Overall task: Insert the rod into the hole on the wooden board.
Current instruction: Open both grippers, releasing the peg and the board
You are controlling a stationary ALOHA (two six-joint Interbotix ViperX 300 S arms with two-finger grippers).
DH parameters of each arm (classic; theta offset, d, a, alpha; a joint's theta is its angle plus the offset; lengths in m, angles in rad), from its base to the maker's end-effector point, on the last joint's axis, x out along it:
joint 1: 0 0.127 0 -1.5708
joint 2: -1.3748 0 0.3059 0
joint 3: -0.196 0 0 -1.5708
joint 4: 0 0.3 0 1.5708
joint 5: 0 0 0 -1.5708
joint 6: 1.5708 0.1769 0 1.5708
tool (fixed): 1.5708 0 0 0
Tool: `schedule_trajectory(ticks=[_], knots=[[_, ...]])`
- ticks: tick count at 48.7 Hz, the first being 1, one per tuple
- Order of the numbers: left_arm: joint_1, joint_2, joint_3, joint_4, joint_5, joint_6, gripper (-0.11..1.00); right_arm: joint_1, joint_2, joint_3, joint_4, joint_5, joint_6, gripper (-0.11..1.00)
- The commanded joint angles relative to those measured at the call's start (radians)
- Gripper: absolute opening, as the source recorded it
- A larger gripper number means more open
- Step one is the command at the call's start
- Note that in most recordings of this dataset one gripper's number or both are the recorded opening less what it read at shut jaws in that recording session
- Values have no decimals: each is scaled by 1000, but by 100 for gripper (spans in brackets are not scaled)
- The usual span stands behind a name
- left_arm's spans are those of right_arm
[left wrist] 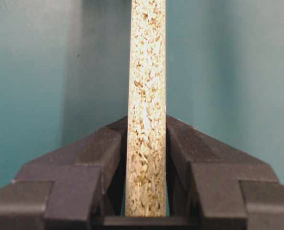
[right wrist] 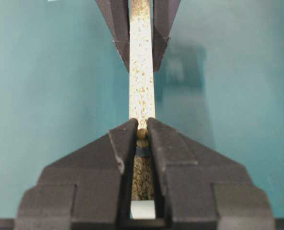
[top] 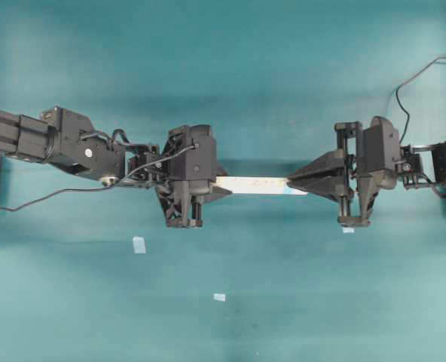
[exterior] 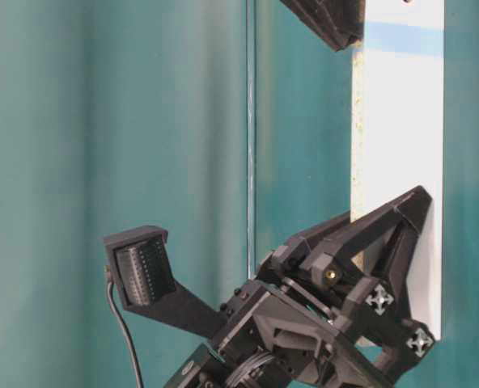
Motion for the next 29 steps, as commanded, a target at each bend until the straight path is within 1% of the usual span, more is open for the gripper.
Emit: schedule_trajectory(ticks=[1,9,12,18,20,29], knots=[[25,-9,5,-3,9,-2,31,2,-11,6,0,25,0,11],[23,-9,5,-3,9,-2,31,2,-20,-5,0,55,0,12],[25,-9,5,-3,11,-2,31,3,-26,-11,0,63,0,24],[23,-9,5,-3,9,-2,31,2,-41,-26,0,80,-2,58],[25,-9,5,-3,9,-2,31,2,-48,-29,-2,86,-3,64],[23,-9,6,-3,9,-2,31,3,-83,-32,-2,120,-6,64]])
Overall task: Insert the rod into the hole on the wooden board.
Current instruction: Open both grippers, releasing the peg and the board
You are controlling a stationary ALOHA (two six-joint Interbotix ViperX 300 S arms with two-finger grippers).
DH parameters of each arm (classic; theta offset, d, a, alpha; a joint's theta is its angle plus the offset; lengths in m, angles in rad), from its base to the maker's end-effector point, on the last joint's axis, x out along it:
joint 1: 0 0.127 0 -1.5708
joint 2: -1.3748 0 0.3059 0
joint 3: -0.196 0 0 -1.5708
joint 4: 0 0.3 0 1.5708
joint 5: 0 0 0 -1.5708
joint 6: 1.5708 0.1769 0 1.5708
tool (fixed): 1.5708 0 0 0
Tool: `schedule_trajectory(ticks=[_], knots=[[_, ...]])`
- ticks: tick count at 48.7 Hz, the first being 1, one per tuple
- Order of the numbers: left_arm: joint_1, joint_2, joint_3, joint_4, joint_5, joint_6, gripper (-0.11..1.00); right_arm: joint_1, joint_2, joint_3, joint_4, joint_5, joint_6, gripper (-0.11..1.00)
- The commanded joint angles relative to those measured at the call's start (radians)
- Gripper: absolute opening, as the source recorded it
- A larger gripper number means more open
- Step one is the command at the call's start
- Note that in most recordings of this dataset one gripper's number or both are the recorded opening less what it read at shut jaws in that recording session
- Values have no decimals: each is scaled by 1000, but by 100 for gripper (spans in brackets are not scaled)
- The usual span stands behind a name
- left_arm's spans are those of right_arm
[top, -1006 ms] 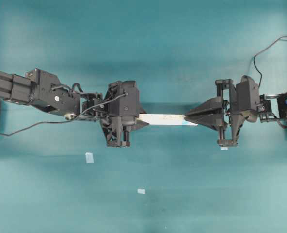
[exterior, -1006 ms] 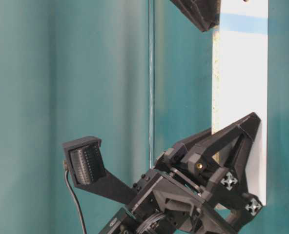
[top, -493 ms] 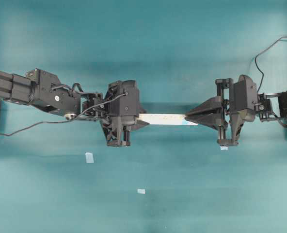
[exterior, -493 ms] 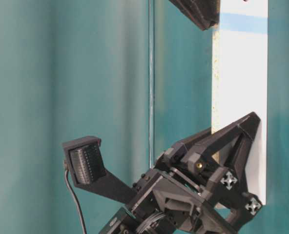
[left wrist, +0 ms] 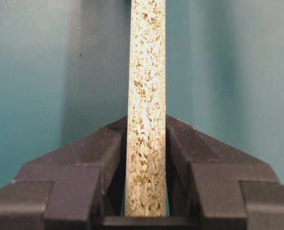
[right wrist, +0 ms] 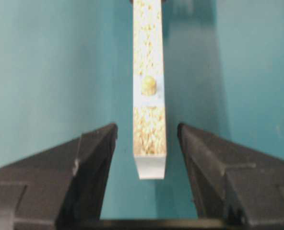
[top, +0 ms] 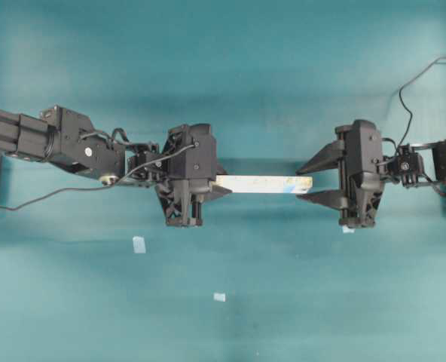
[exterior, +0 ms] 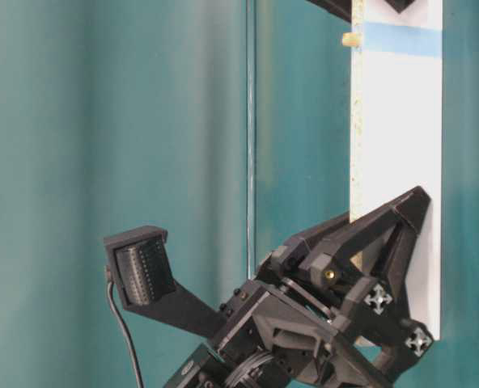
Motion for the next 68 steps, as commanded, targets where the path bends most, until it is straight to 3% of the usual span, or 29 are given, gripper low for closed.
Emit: schedule_trajectory(ticks=[1,23,25,32,35,47,68], knots=[[23,-8,6,-3,11,-3,31,0,-32,-11,0,9,-2,64],[23,-6,5,-3,12,-3,32,-2,-175,-37,0,124,-5,65],[23,-6,5,-2,15,-3,38,-3,-184,-37,0,138,-5,65],[23,-5,0,-3,32,-3,80,-3,-198,-31,0,160,-5,65],[23,-6,0,-2,32,-3,91,-5,-198,-31,0,160,-5,65],[21,-18,0,-3,34,-3,87,-5,-199,-35,0,161,-3,65],[23,-155,37,-2,91,0,87,-5,-206,-35,0,164,2,64]])
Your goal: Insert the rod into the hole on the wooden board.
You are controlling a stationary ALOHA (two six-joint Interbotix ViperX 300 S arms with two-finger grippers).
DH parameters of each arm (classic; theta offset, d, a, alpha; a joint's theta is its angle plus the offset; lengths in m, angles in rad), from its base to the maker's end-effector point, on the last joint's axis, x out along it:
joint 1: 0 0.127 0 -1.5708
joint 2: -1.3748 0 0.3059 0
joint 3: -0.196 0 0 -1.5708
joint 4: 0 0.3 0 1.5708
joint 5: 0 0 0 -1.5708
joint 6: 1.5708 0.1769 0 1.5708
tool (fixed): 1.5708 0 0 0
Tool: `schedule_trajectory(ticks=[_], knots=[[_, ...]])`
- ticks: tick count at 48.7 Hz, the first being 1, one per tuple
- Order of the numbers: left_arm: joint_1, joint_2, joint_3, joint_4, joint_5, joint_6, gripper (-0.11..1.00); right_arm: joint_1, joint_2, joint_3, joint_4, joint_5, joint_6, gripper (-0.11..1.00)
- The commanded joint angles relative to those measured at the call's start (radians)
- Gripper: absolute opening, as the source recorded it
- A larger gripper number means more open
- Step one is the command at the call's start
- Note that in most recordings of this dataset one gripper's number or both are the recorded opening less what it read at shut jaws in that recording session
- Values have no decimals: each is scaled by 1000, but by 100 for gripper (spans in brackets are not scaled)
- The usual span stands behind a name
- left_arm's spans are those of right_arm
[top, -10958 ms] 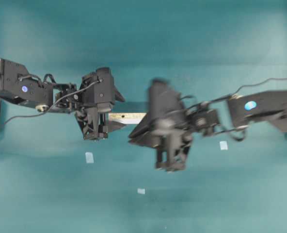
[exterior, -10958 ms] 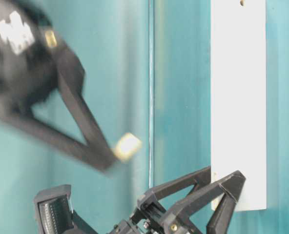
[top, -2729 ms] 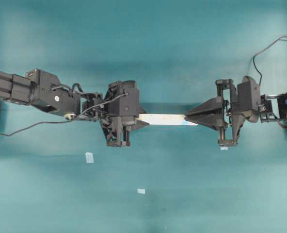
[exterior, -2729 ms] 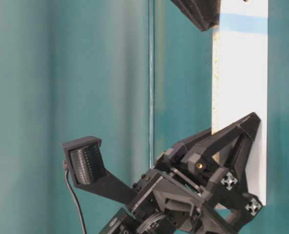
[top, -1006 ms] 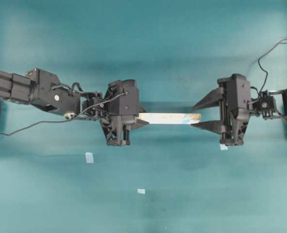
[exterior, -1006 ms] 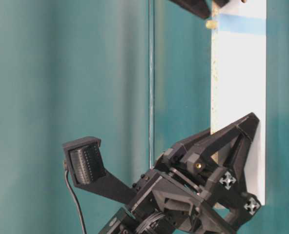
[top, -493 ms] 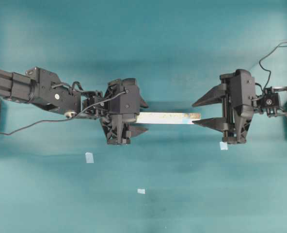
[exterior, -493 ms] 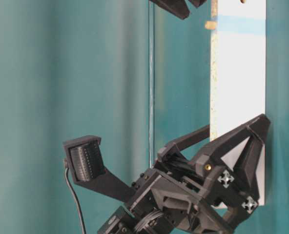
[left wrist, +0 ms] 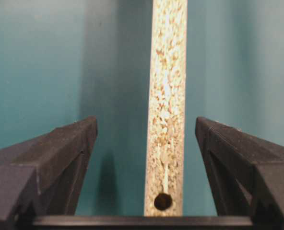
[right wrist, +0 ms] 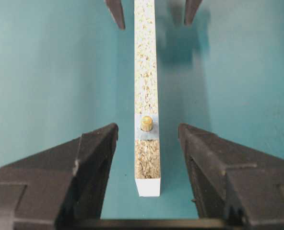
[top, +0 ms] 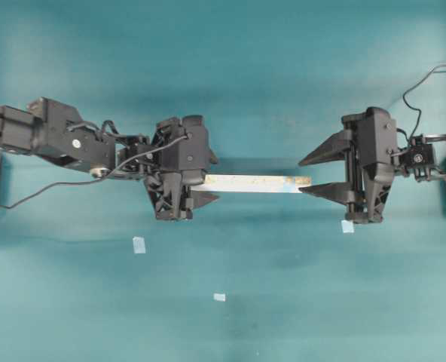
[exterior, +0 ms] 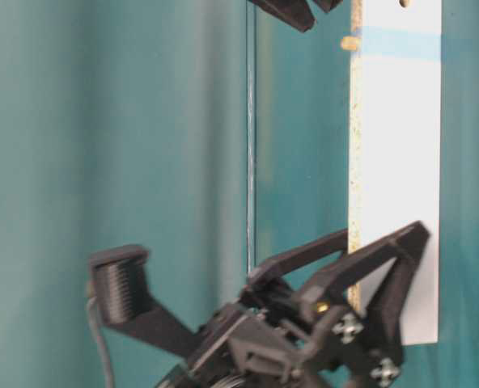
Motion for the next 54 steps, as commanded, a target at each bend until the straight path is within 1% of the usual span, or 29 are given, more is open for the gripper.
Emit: schedule_trajectory(ticks=[1,9,20,28,42,54], knots=[[2,-58,-2,0,-2,2,87,-2,-23,-14,-2,0,3,64],[3,-94,2,0,6,2,87,-2,-61,-8,-2,31,3,64],[3,-137,3,-2,8,3,87,-2,-130,12,0,107,3,64],[3,-169,25,0,8,3,87,-2,-190,37,0,140,5,64],[3,-278,107,-2,6,5,86,-2,-256,75,0,141,5,64],[2,-373,181,0,6,3,86,-2,-267,80,0,141,5,64]])
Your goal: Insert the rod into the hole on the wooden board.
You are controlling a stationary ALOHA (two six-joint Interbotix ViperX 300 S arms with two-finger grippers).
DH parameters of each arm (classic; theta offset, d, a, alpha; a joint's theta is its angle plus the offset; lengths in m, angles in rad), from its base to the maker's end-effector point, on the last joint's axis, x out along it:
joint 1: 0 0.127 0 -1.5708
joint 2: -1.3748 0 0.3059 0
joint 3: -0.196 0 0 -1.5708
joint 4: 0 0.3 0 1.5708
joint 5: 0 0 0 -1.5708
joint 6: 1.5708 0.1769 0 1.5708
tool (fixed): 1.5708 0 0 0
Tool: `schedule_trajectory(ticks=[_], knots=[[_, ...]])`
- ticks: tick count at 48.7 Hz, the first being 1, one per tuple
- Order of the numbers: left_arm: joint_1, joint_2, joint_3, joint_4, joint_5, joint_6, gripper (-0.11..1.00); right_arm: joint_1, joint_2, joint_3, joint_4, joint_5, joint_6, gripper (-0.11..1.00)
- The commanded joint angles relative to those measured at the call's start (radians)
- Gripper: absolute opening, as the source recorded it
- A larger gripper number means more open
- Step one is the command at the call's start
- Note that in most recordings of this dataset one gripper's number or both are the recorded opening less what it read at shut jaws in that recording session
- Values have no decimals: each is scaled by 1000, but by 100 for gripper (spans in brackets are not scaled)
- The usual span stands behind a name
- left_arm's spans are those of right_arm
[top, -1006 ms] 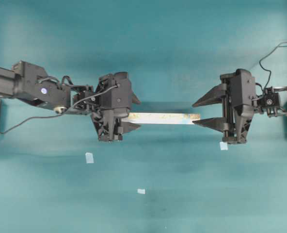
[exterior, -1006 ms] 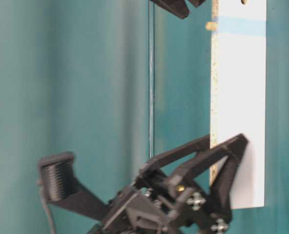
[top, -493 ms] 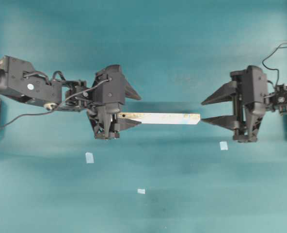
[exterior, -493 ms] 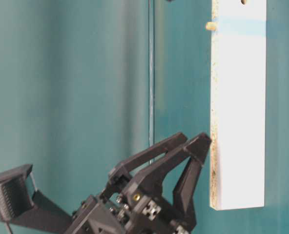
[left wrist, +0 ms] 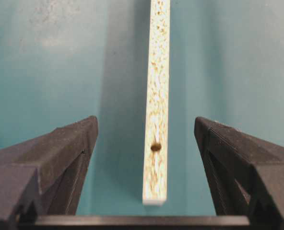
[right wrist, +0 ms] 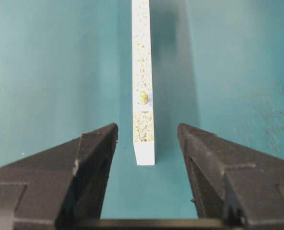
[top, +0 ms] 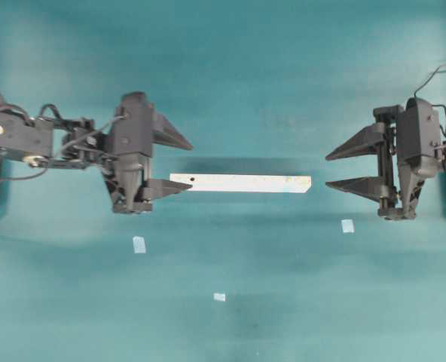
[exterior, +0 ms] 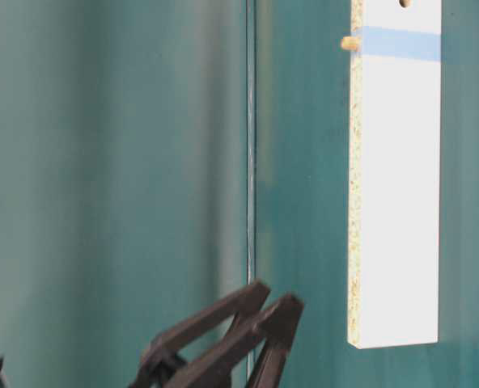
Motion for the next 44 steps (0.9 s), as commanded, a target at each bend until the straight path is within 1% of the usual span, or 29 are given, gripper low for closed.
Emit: schedule_trajectory(ticks=[1,18,30,44], knots=[[3,-51,11,0,-5,2,86,-2,-6,-8,0,-5,2,64],[-3,-101,87,0,-5,-2,86,0,-6,8,-2,-5,2,64],[-3,-123,115,-2,-6,-2,86,0,-6,17,0,-5,2,64],[-3,-117,152,0,-9,-5,86,-2,-6,23,0,-5,2,64]])
